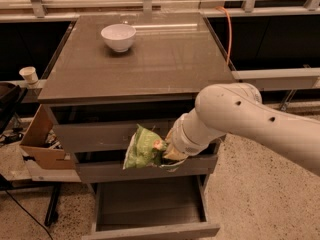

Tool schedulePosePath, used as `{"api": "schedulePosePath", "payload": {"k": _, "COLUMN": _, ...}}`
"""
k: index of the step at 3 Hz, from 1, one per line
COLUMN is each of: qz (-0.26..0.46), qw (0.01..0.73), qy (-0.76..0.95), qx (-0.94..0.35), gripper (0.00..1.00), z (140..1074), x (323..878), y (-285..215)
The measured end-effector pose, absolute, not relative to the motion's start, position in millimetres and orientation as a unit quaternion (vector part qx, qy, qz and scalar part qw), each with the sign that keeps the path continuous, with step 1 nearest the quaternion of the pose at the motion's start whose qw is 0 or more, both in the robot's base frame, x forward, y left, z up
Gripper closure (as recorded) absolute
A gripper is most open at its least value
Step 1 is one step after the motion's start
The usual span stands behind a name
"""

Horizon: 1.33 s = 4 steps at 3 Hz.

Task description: Pick green jalapeno chip bag from bottom drawer and place on counter

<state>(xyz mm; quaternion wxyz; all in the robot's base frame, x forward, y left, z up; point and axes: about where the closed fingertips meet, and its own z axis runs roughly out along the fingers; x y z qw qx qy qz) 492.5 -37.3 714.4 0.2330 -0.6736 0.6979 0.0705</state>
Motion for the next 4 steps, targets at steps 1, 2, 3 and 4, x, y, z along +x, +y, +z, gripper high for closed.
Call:
{"api": "schedulePosePath", "payload": {"k": 1, "qz": 0.057, "qw": 0.218, "qy": 0.692, "qx": -0.686, "gripper": 1.00, "z": 763, "x": 501, "y": -27}}
{"api": "schedulePosePath", "payload": {"k": 2, "qz": 0.029, "qw": 0.202, "qy": 0.687, "qx": -0.698, "gripper": 1.00, "z": 828, "x": 508, "y": -18}}
{"api": "schedulePosePath", "payload": {"k": 3, "qz": -0.018, "qw": 0.196, "qy": 0.673, "qx": -0.713, "gripper": 1.00, "z": 910, "x": 518, "y": -9}}
{"api": "schedulePosePath", "payload": {"k": 4, "qz": -0.018, "qw": 0.196, "qy": 0.673, "qx": -0.713, "gripper": 1.00, "z": 910, "x": 518, "y": -9}}
